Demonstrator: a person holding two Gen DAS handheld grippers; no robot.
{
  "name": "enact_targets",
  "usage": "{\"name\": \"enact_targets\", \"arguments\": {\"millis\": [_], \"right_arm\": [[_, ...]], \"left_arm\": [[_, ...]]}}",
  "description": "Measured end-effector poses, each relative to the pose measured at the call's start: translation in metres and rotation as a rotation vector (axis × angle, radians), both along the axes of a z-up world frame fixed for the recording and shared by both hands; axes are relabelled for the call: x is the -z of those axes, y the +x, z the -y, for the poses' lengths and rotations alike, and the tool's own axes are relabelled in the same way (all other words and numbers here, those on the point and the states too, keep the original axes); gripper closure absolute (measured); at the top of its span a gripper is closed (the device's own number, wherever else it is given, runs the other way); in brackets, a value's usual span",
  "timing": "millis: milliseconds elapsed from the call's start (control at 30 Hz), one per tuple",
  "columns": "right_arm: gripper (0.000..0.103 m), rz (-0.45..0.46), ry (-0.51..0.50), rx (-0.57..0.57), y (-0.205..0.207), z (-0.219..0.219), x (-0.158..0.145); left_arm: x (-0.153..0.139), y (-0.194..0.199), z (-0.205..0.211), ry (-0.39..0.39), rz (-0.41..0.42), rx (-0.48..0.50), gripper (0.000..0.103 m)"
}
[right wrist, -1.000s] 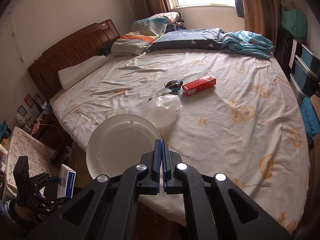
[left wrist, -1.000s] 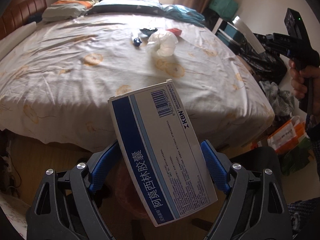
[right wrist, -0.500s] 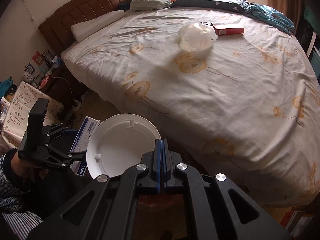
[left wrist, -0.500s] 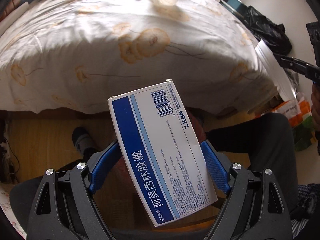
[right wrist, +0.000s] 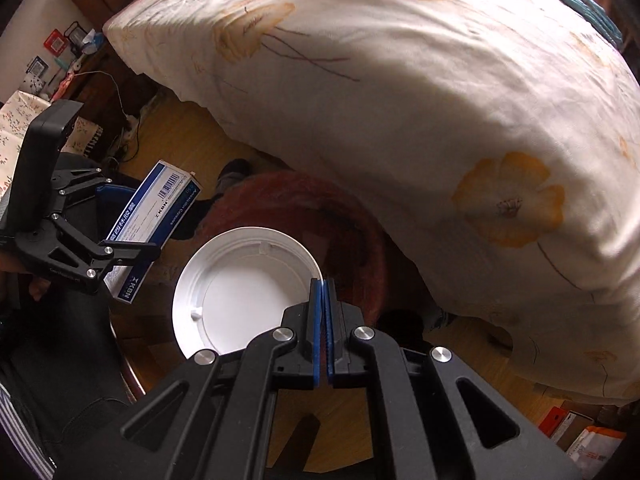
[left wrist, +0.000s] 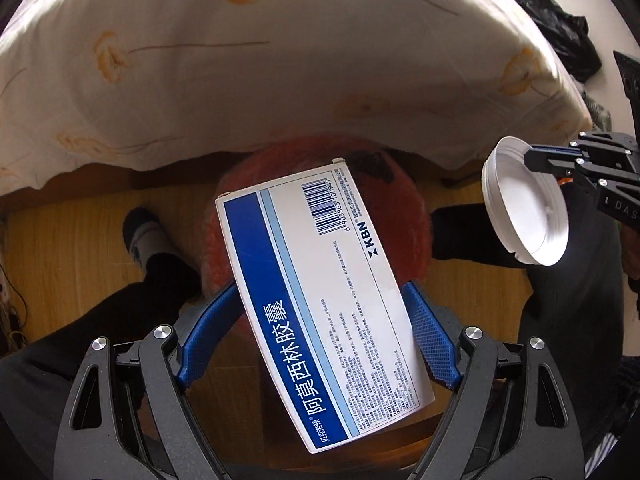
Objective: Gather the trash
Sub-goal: 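Carry the medicine box and lid over the red bin while both tools open to drop them, then grasp the clear plastic bottle with blue cap with the left tool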
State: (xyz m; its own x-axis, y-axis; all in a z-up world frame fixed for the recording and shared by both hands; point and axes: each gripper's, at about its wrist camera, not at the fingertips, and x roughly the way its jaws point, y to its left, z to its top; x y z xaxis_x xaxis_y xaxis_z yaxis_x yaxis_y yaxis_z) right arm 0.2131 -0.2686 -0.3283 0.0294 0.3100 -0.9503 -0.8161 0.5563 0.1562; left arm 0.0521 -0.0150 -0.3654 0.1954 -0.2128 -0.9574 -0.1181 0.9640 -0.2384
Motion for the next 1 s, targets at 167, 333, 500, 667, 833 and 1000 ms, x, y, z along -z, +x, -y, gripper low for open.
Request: {"name": "enact_targets", "arguments": {"millis": [167,333,500,667,833,1000], "right_arm": [[0.101,-0.018,-0.029,-0.011,-0.002,0.000,0.017],[0.058,-0.095,-0.012,-0.049,0.003,-0.004,0.031],[0.005,-0.050,0.049,-0.002,0.009,-0.001,0.019],[0.005,0.005,0.100,0.030,0.017,0.000,-0.005],[0.005,0.036,0.152,0.072,0.032,-0.002,-0.031],[0.005,0.054,0.194,0.134,0.055,0.000,-0.051]], "left_arm": [[0.009,0.002,0.000,-0.009,-0.020,0.006,0.020],[0.011,0.003,-0.002,-0.017,-0.010,0.000,0.010],[-0.003,0.006,0.001,0.023,0.051,0.000,0.006],[-0.010,0.009,0.000,-0.002,0.076,0.001,0.006],[-0.022,0.012,0.002,0.001,0.106,-0.005,0.006],[-0.045,0.019,-0.010,0.019,0.157,-0.033,0.006]]}}
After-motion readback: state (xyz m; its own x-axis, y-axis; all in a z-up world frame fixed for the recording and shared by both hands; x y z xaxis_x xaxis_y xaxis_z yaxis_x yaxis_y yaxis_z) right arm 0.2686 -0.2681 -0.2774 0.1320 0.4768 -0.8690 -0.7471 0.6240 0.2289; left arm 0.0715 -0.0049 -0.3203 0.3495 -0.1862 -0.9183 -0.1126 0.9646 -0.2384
